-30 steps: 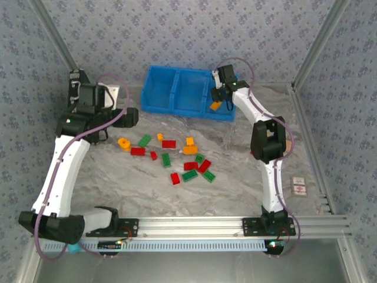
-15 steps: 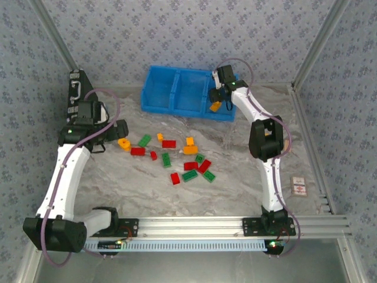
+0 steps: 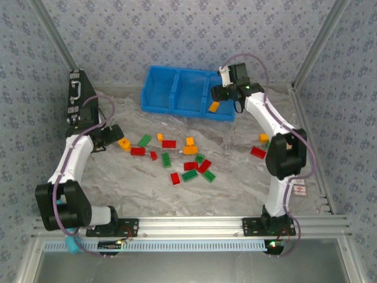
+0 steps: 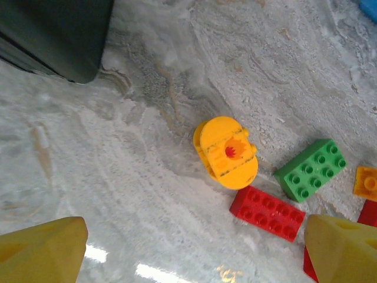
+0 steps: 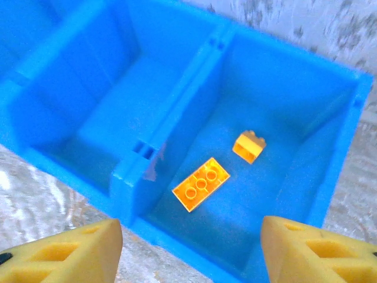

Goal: Sort the legos into containers by color
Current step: Place the lego in the container, then pick up the lego from the middle-left of the table.

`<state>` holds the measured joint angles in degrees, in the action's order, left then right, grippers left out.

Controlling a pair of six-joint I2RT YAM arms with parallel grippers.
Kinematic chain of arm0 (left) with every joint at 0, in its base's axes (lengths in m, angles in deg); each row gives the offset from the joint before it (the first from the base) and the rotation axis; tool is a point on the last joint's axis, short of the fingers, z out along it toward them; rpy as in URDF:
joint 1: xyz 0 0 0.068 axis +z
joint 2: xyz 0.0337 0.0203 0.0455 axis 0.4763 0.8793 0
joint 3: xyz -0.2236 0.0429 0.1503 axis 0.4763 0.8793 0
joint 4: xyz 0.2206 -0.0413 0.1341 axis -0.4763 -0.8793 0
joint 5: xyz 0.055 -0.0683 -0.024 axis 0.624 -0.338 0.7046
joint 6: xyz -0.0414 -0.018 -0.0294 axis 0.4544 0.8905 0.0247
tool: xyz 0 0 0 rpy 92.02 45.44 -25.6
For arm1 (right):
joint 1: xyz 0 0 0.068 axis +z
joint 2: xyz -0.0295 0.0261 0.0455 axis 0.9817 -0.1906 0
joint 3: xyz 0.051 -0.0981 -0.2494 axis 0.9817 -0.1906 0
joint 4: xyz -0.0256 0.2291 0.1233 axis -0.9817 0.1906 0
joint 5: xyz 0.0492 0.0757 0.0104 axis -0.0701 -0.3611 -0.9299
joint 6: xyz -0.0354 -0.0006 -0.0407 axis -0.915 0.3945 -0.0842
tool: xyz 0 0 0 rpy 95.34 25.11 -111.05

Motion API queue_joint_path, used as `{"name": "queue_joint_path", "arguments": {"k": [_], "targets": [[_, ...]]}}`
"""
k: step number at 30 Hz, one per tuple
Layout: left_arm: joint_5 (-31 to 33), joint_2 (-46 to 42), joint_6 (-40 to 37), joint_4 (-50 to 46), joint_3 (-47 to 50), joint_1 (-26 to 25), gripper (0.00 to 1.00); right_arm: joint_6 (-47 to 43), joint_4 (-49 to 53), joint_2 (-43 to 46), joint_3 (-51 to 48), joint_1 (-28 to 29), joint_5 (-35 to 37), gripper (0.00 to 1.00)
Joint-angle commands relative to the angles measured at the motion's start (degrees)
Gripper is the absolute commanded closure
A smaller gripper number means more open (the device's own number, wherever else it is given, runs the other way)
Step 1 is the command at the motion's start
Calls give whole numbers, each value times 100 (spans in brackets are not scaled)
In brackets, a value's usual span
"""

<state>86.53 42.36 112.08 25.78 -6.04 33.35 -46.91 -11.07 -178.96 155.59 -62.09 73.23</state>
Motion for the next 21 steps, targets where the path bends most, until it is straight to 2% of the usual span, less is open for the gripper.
{"name": "queue_joint_path", "arguments": {"k": [1,7,10,13,21], "targets": [[-324,198,547,721,144,48,5,-165,-243,616,-536,22,-246,33],[-681,862,1043,1274,262,56,8,-55,-467,1510,-1584,-34,-169,32],[-747,1127,1258,1480,309,53,9,80,-621,1810,-2005,-178,-447,31],[-759,1293,1457,1734,436,52,9,251,-691,1984,-2265,-355,-754,31],[-815,1684,1798,2123,583,11,10,239,-789,2144,-2575,-454,-751,30]]}}
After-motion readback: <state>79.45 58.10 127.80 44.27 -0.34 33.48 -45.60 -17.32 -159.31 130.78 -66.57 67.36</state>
